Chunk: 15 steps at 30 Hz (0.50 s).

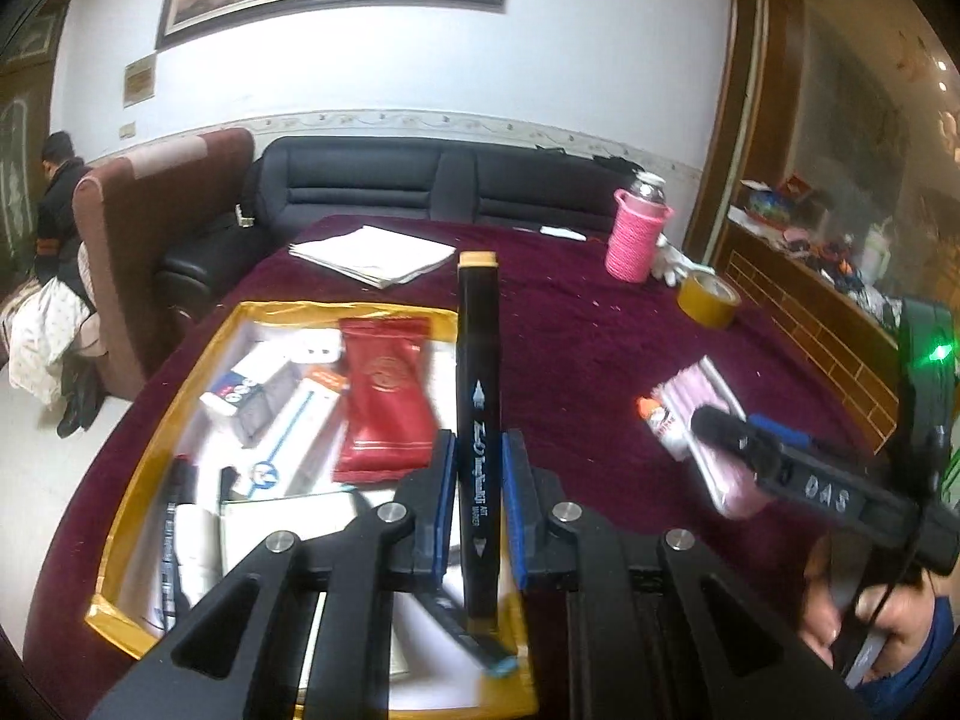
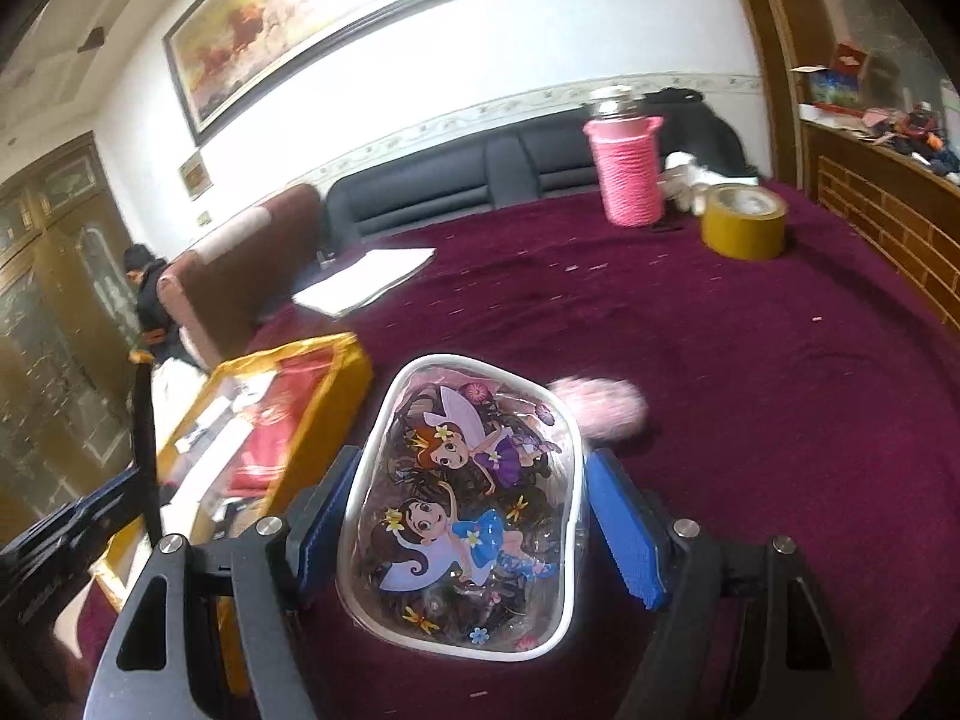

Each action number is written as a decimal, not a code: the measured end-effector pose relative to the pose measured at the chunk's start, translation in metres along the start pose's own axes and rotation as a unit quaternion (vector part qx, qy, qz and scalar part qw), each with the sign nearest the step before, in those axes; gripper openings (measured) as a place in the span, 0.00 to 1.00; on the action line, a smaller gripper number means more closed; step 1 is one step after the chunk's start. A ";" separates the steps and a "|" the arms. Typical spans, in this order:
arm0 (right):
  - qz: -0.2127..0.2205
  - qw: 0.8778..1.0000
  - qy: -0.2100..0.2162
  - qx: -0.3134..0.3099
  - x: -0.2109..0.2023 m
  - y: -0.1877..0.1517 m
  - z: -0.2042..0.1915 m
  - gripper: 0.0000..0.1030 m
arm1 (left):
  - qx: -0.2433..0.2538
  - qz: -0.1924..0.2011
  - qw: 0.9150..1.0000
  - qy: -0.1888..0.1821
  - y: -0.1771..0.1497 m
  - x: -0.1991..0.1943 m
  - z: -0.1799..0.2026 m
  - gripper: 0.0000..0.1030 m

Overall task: Organize objects
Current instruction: 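Carry the held marker and fairy pouch over the tray with both tools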

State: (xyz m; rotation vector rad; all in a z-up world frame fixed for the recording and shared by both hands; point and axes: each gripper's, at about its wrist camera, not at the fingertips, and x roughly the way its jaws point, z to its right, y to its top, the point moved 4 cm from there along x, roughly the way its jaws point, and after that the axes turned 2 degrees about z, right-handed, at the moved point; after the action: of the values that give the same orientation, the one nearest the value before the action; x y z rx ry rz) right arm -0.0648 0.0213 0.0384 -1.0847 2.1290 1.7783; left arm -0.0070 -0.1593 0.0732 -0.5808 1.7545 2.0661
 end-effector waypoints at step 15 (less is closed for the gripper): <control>-0.033 0.997 0.049 -0.058 0.021 -0.003 -0.103 0.78 | -0.078 0.002 0.996 0.032 0.004 -0.011 -0.101 0.14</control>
State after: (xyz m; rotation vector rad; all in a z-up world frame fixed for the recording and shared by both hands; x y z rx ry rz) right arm -0.0458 -0.0806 0.0530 -1.2805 2.0403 1.8746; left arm 0.0075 -0.2601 0.0675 -0.6971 1.6399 2.2234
